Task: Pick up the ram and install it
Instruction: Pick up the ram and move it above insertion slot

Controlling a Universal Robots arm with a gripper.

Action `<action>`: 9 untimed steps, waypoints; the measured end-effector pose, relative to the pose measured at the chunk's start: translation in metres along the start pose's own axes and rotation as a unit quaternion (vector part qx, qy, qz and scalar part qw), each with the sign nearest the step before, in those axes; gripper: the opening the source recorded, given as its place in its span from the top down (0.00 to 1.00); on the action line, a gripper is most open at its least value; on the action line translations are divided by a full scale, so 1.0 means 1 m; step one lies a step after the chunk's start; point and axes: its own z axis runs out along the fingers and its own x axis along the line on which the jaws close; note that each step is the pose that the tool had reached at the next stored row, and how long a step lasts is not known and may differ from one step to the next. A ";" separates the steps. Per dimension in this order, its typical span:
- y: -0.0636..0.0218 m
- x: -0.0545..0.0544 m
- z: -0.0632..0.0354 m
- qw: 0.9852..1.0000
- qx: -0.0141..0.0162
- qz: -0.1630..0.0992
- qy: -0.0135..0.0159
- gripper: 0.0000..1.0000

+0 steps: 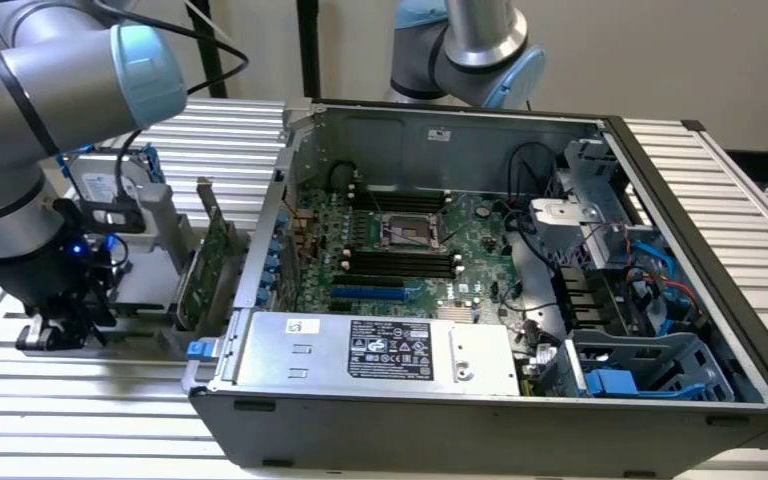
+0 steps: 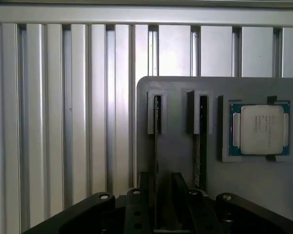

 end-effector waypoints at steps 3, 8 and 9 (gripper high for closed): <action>-0.0007 0.000 0.0005 1.000 0.000 -0.001 0.000 0.00; -0.0008 0.000 0.0005 1.000 0.000 -0.001 0.000 1.00; -0.0008 0.000 0.0005 1.000 0.000 -0.001 0.000 1.00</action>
